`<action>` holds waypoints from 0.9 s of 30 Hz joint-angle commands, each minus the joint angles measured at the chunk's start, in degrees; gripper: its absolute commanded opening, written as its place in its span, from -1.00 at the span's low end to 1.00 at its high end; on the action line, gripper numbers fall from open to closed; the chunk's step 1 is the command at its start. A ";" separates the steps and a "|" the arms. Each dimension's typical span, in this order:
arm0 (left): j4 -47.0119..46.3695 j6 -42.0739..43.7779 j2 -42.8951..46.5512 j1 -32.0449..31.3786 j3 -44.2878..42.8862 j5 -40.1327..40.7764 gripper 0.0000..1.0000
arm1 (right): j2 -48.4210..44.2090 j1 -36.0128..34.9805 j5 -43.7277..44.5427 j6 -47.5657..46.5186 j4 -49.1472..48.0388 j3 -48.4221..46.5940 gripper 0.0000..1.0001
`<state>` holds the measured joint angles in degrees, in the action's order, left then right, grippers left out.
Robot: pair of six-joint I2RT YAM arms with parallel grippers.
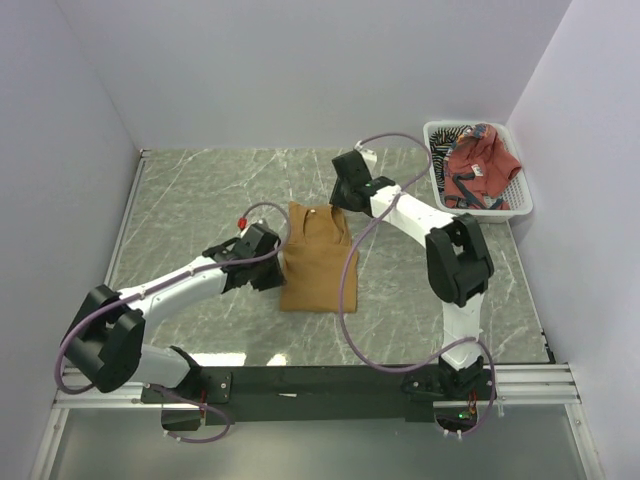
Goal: Fold and stack the tank tops
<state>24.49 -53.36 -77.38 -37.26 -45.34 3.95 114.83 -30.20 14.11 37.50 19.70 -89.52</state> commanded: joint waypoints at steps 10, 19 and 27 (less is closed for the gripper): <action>-17.72 0.45 -28.50 6.32 -28.46 -7.54 -0.63 | 2.94 6.02 -3.29 -0.76 0.42 -6.28 -0.23; -20.26 -3.94 -49.87 7.02 -46.41 -13.17 -0.76 | 7.86 6.90 -11.03 0.65 -0.89 -6.55 -0.45; -26.33 -4.82 -54.36 6.93 -50.37 -18.71 -0.77 | 6.64 6.73 -13.93 2.40 -4.76 -1.98 -0.55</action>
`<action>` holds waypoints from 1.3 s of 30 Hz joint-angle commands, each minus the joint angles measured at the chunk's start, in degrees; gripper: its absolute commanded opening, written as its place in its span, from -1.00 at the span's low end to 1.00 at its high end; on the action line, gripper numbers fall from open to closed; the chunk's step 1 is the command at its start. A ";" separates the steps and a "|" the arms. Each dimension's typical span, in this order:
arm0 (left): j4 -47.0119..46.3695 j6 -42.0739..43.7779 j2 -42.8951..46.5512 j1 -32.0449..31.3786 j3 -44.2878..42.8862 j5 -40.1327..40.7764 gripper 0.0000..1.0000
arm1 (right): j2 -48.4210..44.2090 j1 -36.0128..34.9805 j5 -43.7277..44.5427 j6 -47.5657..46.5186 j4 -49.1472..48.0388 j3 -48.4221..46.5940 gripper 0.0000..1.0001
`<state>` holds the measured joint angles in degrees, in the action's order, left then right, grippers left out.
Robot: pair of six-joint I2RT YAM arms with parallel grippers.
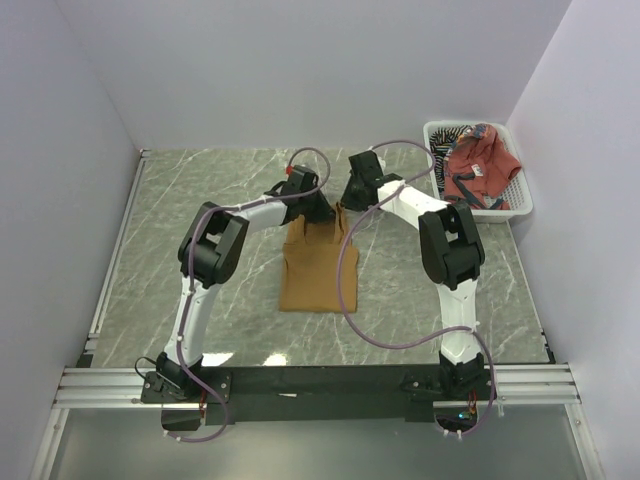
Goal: Fold and stack the tank tops
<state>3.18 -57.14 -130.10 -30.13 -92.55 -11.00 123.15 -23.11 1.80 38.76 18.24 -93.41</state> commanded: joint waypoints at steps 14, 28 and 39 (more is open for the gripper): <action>-1.60 0.98 -2.00 -0.19 -7.03 -0.78 -0.62 | 2.00 -1.06 -1.19 2.55 -2.42 -0.11 -0.60; 2.97 7.40 3.18 0.51 -8.17 2.30 -0.66 | 1.13 -0.88 -0.13 2.63 -2.07 -1.34 -0.62; 9.72 7.05 14.25 1.65 1.67 10.73 -0.78 | 6.82 -2.02 0.83 1.49 1.53 -7.22 -0.62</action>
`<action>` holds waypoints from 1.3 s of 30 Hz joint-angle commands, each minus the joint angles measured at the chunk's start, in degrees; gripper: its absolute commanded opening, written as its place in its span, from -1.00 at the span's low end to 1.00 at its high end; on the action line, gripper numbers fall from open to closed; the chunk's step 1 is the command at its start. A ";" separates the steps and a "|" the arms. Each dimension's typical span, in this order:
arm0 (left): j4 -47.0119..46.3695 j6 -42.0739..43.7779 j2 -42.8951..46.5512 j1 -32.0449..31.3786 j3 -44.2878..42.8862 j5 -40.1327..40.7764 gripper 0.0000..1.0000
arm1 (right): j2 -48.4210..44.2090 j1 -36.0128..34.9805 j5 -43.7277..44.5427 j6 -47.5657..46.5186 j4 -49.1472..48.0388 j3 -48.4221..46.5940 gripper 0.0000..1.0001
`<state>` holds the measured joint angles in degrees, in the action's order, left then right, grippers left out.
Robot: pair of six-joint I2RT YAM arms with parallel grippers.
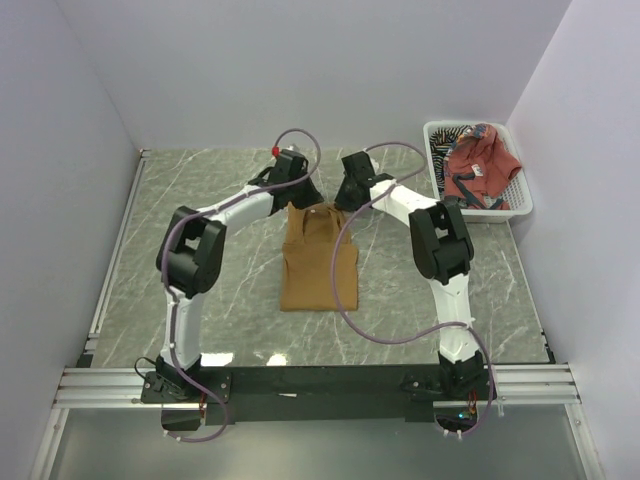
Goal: Fold and stack the tank tops
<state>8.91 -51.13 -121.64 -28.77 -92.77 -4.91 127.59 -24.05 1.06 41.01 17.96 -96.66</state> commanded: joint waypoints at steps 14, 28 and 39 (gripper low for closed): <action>6.82 -2.74 34.88 0.30 38.79 6.58 -0.44 | 1.88 -2.14 8.61 -5.15 6.48 -5.73 -0.44; 8.86 -7.75 56.43 -3.04 60.06 0.60 -0.03 | -21.57 -1.70 9.58 -5.86 9.12 9.67 0.06; 2.78 -9.15 53.27 -5.33 64.12 -4.06 0.03 | -52.42 -4.32 -2.10 1.16 1.21 51.99 -0.04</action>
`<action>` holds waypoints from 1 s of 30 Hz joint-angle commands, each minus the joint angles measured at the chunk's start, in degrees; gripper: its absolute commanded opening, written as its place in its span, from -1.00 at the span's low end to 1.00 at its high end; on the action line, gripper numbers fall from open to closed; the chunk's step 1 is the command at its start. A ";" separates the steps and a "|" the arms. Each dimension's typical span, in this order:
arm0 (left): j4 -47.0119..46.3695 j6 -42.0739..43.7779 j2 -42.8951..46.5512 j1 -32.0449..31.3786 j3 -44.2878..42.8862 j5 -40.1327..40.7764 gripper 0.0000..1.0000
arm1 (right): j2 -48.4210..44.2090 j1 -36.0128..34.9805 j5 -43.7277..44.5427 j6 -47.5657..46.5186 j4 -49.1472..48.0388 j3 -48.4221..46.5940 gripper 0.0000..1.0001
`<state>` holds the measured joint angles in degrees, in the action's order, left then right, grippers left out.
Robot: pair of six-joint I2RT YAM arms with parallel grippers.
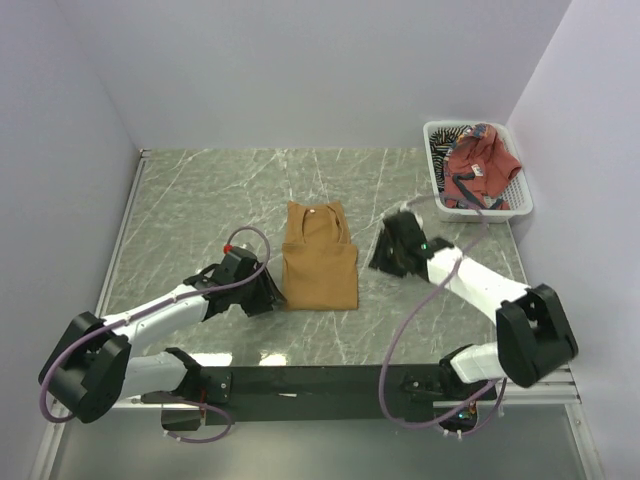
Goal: Fold and stack the tank tops
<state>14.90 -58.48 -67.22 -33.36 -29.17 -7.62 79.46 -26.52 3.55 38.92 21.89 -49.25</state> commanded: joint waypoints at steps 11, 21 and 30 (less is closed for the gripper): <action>-5.57 -5.94 -4.93 -1.26 3.06 1.73 0.04 | -9.59 -9.07 -8.30 15.39 -11.78 20.77 -0.10; -5.32 -6.65 -8.10 -1.53 4.21 4.01 -0.14 | -6.07 -10.21 -8.56 18.03 -18.19 23.67 -0.14; -5.58 -5.86 -10.74 -2.84 2.98 5.16 -0.55 | -1.86 -12.15 -8.30 18.92 -21.71 24.29 -0.21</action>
<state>5.21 -65.73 -75.33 -35.48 -26.94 -6.26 75.61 -37.74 -5.89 57.47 0.27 -26.44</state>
